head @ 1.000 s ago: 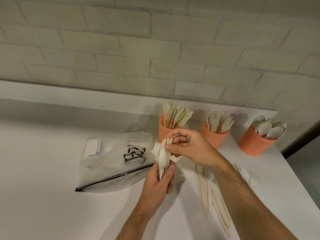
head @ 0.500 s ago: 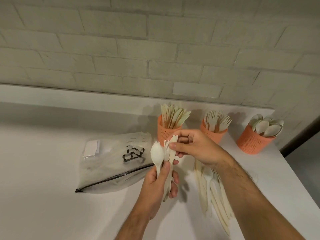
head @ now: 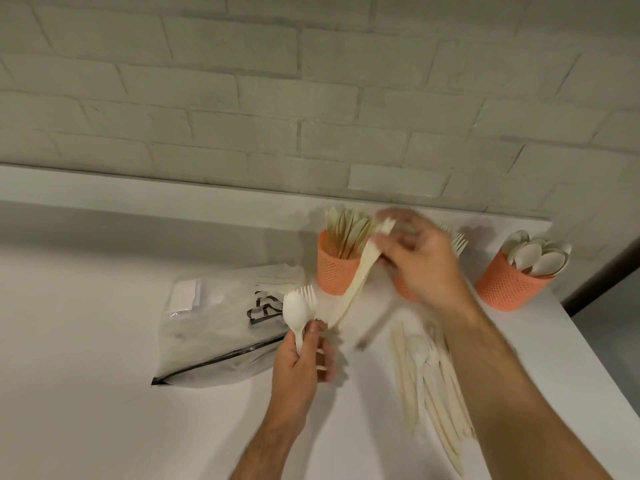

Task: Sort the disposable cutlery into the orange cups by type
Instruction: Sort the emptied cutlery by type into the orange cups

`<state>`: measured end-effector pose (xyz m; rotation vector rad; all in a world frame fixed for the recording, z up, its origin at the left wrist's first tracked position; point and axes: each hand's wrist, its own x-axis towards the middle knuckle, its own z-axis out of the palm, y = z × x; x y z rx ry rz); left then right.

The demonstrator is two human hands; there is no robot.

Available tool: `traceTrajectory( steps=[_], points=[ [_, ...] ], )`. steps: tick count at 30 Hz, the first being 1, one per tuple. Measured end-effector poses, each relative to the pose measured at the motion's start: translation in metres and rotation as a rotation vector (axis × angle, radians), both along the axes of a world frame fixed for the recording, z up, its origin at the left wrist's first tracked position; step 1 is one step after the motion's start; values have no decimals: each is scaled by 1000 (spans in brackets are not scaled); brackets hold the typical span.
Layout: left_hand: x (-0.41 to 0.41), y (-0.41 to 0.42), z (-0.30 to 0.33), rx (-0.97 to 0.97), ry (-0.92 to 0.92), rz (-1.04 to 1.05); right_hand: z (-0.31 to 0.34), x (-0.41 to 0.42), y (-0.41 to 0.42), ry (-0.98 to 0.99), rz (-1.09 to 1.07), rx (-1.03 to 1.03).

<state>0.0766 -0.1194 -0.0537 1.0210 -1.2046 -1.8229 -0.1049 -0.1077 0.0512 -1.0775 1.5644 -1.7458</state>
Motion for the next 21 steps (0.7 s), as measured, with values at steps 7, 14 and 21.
traceTrajectory(
  steps=[7, 14, 21],
  points=[
    [-4, -2, -3, -18, -74, -43, 15, -40, -63, 462, -351, -154],
    [-5, 0, 6, 91, 79, -135, -37, -42, -80, 966, -344, 286],
    [-7, 0, 11, 247, 209, -311, -11, 3, -3, 466, 212, 239]
  ],
)
